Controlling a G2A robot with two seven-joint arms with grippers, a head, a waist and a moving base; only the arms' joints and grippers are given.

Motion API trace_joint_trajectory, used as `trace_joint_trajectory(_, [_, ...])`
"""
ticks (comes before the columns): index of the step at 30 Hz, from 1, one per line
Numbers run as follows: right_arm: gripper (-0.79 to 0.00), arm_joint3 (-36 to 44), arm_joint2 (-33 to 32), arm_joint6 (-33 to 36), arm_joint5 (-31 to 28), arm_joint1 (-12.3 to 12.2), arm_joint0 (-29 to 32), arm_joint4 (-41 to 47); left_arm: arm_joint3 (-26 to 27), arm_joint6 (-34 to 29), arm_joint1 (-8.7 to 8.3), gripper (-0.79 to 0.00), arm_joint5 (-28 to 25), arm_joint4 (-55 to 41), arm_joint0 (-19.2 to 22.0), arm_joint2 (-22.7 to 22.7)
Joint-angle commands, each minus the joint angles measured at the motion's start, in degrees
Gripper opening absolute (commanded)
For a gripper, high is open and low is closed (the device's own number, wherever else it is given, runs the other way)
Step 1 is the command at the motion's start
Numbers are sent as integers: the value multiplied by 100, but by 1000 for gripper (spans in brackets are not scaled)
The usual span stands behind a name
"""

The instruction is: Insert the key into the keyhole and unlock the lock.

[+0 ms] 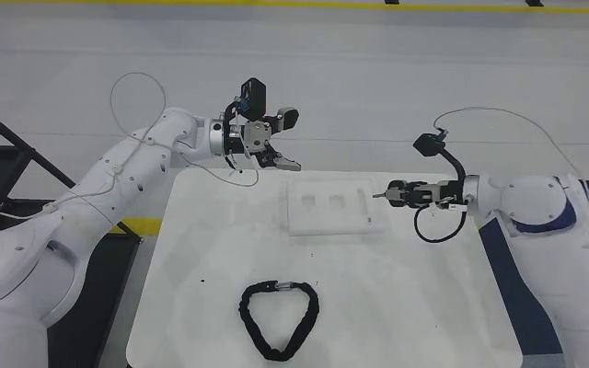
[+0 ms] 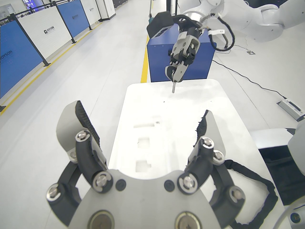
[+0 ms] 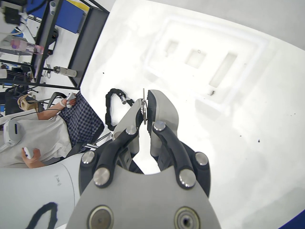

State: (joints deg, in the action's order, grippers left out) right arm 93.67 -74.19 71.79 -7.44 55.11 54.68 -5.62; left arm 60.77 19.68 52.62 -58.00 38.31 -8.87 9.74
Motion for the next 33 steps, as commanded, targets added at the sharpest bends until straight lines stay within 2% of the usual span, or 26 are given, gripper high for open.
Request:
trace_joint_trajectory(1, [-785,54,-201,18,-68,-33,136,253,0,0,0,0,0,0,0,0])
trace_joint_trajectory(5, [-785,25,-397,0,-159,-72,312,540,0,0,0,0,0,0,0,0])
trace_joint_trajectory(10, [-785,77,-443,-219,-95,-95,370,412,0,0,0,0,0,0,0,0])
trace_joint_trajectory(29, [-785,77,-443,-219,-95,-95,370,412,0,0,0,0,0,0,0,0])
trace_joint_trajectory(31, [-785,77,-443,-219,-95,-95,370,412,104,-182,-2,0,201,98,-113,16])
trace_joint_trajectory(33, [-785,77,-443,-219,-95,-95,370,412,183,-245,-17,0,75,22,-291,48])
